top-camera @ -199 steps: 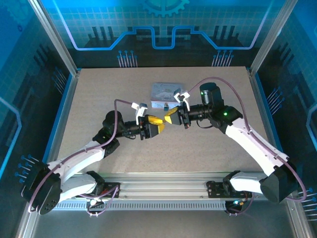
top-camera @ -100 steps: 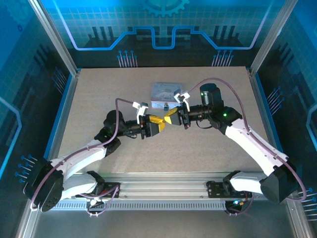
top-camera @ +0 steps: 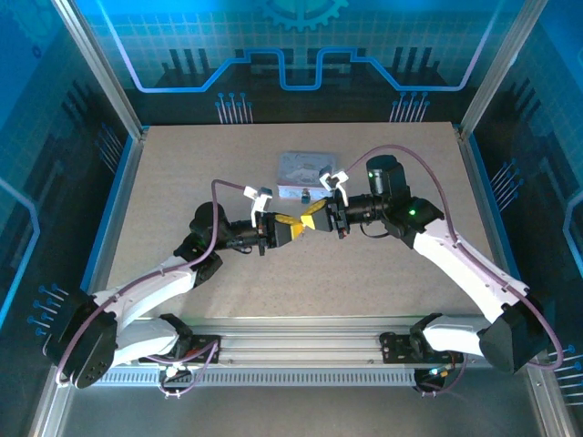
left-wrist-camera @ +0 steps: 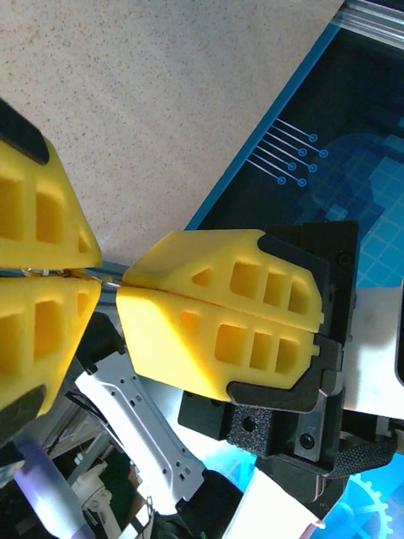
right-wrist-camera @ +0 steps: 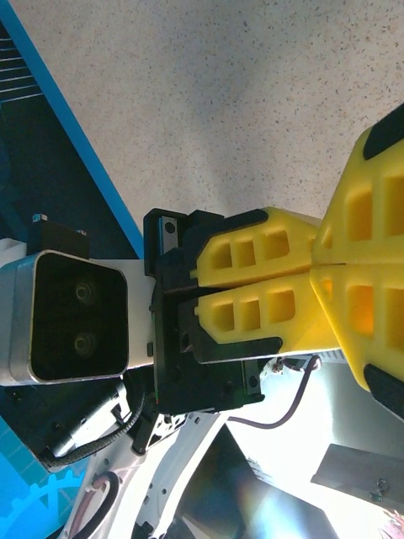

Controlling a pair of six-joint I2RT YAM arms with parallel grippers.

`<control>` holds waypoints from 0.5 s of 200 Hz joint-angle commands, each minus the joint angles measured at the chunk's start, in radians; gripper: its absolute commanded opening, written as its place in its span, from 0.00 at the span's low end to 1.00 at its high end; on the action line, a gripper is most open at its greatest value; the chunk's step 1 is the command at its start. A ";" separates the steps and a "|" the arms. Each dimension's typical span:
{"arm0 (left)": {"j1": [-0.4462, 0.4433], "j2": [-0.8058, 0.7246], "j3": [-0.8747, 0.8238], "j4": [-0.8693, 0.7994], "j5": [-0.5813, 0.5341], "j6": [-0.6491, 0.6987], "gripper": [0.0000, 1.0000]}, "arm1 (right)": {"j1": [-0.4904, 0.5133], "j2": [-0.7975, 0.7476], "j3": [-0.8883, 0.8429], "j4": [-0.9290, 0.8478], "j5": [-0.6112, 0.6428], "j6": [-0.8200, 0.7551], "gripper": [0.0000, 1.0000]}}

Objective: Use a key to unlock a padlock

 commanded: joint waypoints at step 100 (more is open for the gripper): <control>-0.007 -0.059 0.036 -0.118 -0.009 0.089 0.00 | -0.005 -0.075 -0.010 0.033 0.083 0.268 0.53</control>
